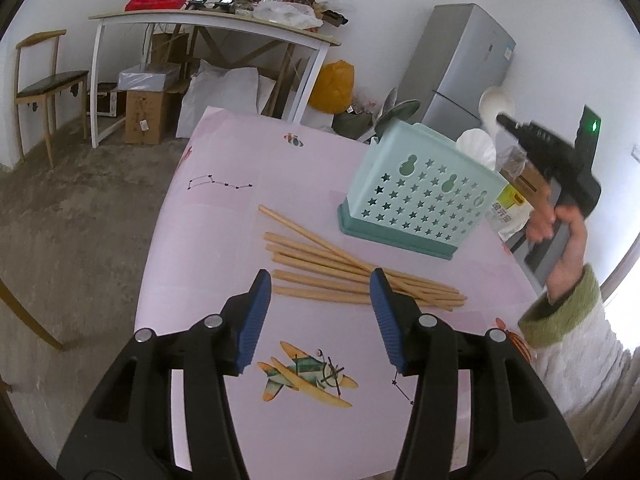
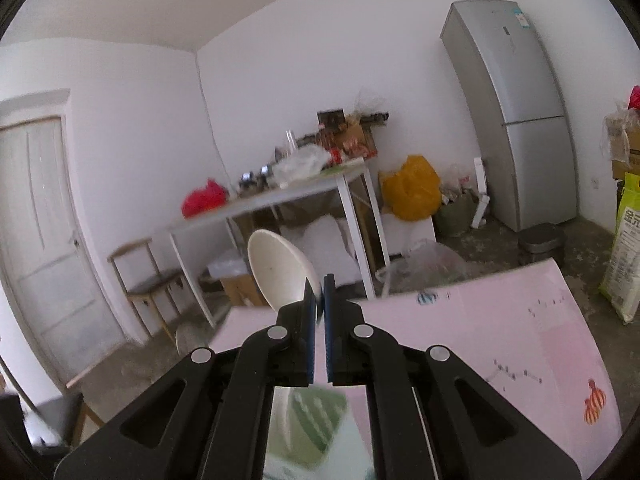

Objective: Organize utensils

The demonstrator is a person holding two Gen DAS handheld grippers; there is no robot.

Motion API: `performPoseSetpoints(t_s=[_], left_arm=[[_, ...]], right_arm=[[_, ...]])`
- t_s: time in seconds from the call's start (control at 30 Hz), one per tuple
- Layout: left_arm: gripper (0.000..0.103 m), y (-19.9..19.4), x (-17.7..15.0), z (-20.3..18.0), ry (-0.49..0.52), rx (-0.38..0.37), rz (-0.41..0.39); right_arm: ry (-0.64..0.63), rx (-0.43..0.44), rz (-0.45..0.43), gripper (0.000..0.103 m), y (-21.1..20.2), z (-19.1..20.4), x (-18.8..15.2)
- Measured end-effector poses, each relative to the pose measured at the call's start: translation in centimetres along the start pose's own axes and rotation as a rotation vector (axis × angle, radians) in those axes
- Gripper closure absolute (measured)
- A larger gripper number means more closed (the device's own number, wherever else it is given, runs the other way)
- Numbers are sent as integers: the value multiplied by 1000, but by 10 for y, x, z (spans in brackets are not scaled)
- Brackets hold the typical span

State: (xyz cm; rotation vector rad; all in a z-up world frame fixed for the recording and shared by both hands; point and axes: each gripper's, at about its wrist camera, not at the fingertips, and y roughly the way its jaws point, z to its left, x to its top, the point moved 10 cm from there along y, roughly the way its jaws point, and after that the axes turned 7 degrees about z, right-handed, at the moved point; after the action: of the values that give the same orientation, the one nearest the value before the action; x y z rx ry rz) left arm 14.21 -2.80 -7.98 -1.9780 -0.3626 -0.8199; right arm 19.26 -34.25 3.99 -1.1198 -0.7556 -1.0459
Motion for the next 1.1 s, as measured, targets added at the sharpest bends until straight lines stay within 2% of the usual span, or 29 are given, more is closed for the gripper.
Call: performPoseSetpoints(t_s=[0.13,0.17,0.2,0.23,0.27,0.47,0.67,0.83,1.1], left_arm=[[51,0,1,-2,8,-3,-6],[51,1,1,-2,7,-6,-3],[51,1,0,-3,5,-8,-1],[51,1,-1,-3,4,-11,1],[51,1,-2,-3,4,-14,1],[50,0,-3,-4,1,-7,2],[48,-4,-9,1,-9,20,6],[47,-7,-12,6,-21,48,21],[45,-8,-15,13,-45,73,33]], right_arm=[[-15,-27,48,97,-11,-7,-25],[-20,-31,58,92,-14,-8,-29],[-23,-39,66,86,-20,-10,-33],[-24,-50,69,69,-26,-12,-36],[-25,-59,70,58,-32,-13,-38],[-11,-87,63,50,-65,-22,-43],[49,-49,48,43,-94,-12,-47],[38,-30,93,38,-103,-1,-65],[51,-6,185,37,-98,4,-91]])
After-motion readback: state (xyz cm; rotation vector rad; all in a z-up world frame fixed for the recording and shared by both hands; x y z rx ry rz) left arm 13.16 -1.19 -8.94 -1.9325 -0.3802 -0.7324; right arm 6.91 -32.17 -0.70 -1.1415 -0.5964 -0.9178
